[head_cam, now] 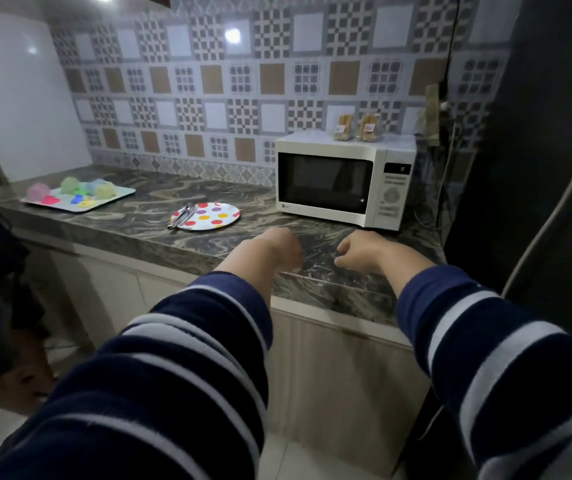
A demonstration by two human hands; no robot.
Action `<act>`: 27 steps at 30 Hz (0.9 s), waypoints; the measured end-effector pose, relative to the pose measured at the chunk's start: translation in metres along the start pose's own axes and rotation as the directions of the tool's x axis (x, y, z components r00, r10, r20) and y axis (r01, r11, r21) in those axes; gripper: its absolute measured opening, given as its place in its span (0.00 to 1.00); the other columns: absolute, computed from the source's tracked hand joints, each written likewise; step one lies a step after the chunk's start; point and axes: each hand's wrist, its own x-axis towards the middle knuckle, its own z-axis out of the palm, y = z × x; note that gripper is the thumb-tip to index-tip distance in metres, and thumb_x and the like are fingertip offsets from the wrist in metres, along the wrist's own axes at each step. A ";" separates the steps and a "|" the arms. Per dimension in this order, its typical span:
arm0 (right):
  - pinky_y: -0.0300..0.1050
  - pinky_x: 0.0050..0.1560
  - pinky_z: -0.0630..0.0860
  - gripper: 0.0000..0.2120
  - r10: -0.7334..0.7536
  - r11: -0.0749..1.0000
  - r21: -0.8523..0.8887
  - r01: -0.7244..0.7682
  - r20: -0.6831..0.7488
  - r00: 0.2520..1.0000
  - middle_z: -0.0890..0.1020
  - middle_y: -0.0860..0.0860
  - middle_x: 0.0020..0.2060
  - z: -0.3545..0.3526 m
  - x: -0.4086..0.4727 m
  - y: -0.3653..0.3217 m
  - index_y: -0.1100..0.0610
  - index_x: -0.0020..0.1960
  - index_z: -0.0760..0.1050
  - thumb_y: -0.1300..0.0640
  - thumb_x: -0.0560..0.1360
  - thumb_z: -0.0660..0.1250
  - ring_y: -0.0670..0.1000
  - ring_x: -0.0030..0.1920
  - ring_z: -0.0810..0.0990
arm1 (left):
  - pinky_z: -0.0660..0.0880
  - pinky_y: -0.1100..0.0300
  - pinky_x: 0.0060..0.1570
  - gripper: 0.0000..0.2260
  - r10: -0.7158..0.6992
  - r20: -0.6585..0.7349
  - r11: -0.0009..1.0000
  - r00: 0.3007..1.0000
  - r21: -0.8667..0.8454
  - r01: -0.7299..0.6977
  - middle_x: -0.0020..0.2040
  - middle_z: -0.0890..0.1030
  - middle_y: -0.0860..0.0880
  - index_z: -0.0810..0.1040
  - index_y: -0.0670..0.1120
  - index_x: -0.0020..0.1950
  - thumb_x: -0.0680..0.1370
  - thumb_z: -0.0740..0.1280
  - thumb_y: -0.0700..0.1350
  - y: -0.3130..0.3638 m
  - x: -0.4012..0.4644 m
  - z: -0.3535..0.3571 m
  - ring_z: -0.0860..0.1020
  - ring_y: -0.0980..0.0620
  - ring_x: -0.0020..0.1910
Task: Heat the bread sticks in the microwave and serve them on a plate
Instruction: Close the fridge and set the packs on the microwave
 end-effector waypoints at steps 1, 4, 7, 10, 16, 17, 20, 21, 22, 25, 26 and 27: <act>0.50 0.61 0.75 0.16 0.018 1.000 0.001 -0.018 -0.010 1.000 0.79 0.54 0.60 -0.003 0.015 0.000 0.58 0.63 0.76 0.53 0.78 0.63 0.55 0.59 0.78 | 0.74 0.53 0.60 0.14 0.015 0.001 1.000 1.000 -0.007 -0.015 0.59 0.80 0.43 0.79 0.42 0.61 0.78 0.62 0.44 -0.002 0.019 -0.003 0.77 0.44 0.59; 0.49 0.60 0.75 0.18 0.081 0.996 0.029 -0.080 -0.041 0.996 0.78 0.54 0.61 -0.010 0.066 0.006 0.58 0.66 0.75 0.54 0.78 0.64 0.55 0.58 0.78 | 0.73 0.52 0.62 0.14 0.095 -0.001 0.995 0.995 0.022 -0.095 0.61 0.79 0.43 0.78 0.42 0.62 0.79 0.62 0.45 -0.006 0.081 -0.014 0.76 0.44 0.61; 0.46 0.54 0.77 0.17 0.148 0.987 0.068 -0.144 -0.057 0.987 0.80 0.54 0.59 -0.023 0.114 0.013 0.57 0.63 0.77 0.53 0.77 0.65 0.54 0.53 0.80 | 0.72 0.52 0.63 0.17 0.182 0.013 0.978 0.983 0.105 -0.182 0.63 0.78 0.44 0.77 0.42 0.64 0.80 0.59 0.48 -0.007 0.143 -0.029 0.75 0.44 0.62; 0.48 0.60 0.74 0.17 0.236 0.968 0.108 -0.225 -0.103 0.966 0.77 0.56 0.62 -0.041 0.157 0.029 0.58 0.65 0.75 0.55 0.77 0.65 0.56 0.59 0.77 | 0.71 0.50 0.64 0.18 0.248 0.008 0.966 0.969 0.076 -0.248 0.64 0.77 0.48 0.76 0.48 0.66 0.78 0.63 0.52 -0.003 0.207 -0.044 0.74 0.45 0.63; 0.48 0.64 0.71 0.20 0.342 0.937 0.159 -0.312 -0.232 0.910 0.74 0.54 0.67 -0.077 0.228 0.074 0.54 0.67 0.73 0.49 0.77 0.65 0.57 0.65 0.73 | 0.66 0.49 0.69 0.29 0.376 -0.030 0.926 0.926 -0.009 -0.376 0.74 0.66 0.47 0.60 0.50 0.77 0.77 0.66 0.51 0.031 0.306 -0.059 0.67 0.45 0.71; 0.48 0.65 0.70 0.21 0.352 0.934 0.168 -0.317 -0.269 0.896 0.73 0.54 0.68 -0.085 0.240 0.083 0.53 0.69 0.71 0.49 0.77 0.64 0.57 0.66 0.72 | 0.65 0.49 0.70 0.31 0.393 -0.053 0.919 0.918 -0.007 -0.394 0.75 0.64 0.47 0.58 0.50 0.77 0.77 0.66 0.50 0.038 0.322 -0.062 0.65 0.45 0.72; 0.48 0.63 0.71 0.22 0.341 0.939 0.173 -0.297 -0.365 0.867 0.72 0.54 0.68 -0.109 0.278 0.111 0.52 0.70 0.70 0.51 0.77 0.65 0.57 0.65 0.72 | 0.64 0.45 0.70 0.33 0.440 -0.149 0.897 0.885 0.020 -0.442 0.77 0.60 0.48 0.56 0.48 0.77 0.77 0.67 0.50 0.057 0.365 -0.071 0.60 0.45 0.74; 0.48 0.62 0.71 0.22 0.325 0.945 0.167 -0.281 -0.391 0.861 0.72 0.55 0.68 -0.117 0.290 0.120 0.53 0.69 0.70 0.51 0.77 0.65 0.57 0.65 0.73 | 0.63 0.44 0.70 0.34 0.442 -0.182 0.896 0.878 0.041 -0.443 0.77 0.58 0.48 0.55 0.48 0.78 0.76 0.67 0.51 0.062 0.377 -0.073 0.59 0.46 0.75; 0.48 0.62 0.71 0.21 0.304 0.952 0.151 -0.264 -0.417 0.857 0.72 0.55 0.68 -0.124 0.302 0.128 0.54 0.69 0.70 0.51 0.77 0.65 0.57 0.65 0.72 | 0.62 0.44 0.71 0.35 0.440 -0.208 0.897 0.874 0.066 -0.436 0.78 0.56 0.49 0.53 0.49 0.78 0.76 0.67 0.51 0.068 0.389 -0.075 0.57 0.46 0.75; 0.52 0.68 0.66 0.24 0.245 0.968 0.067 -0.241 -0.459 0.854 0.65 0.55 0.72 -0.145 0.338 0.148 0.55 0.72 0.65 0.50 0.78 0.63 0.57 0.71 0.65 | 0.58 0.44 0.72 0.36 0.424 -0.237 0.906 0.874 0.113 -0.409 0.79 0.52 0.50 0.52 0.48 0.78 0.76 0.67 0.53 0.084 0.427 -0.078 0.54 0.47 0.76; 0.54 0.69 0.65 0.25 0.234 0.970 0.044 -0.241 -0.464 0.855 0.64 0.54 0.73 -0.152 0.348 0.154 0.54 0.73 0.64 0.51 0.78 0.62 0.56 0.72 0.63 | 0.56 0.43 0.73 0.36 0.418 -0.245 0.909 0.875 0.124 -0.399 0.79 0.52 0.50 0.52 0.48 0.78 0.76 0.67 0.54 0.088 0.439 -0.080 0.54 0.47 0.77; 0.54 0.70 0.64 0.25 0.219 0.972 0.024 -0.236 -0.464 0.858 0.63 0.53 0.73 -0.157 0.358 0.159 0.54 0.74 0.62 0.52 0.79 0.61 0.56 0.72 0.62 | 0.54 0.42 0.73 0.36 0.411 -0.252 0.911 0.876 0.132 -0.390 0.79 0.53 0.50 0.52 0.48 0.78 0.76 0.66 0.54 0.092 0.450 -0.082 0.54 0.47 0.77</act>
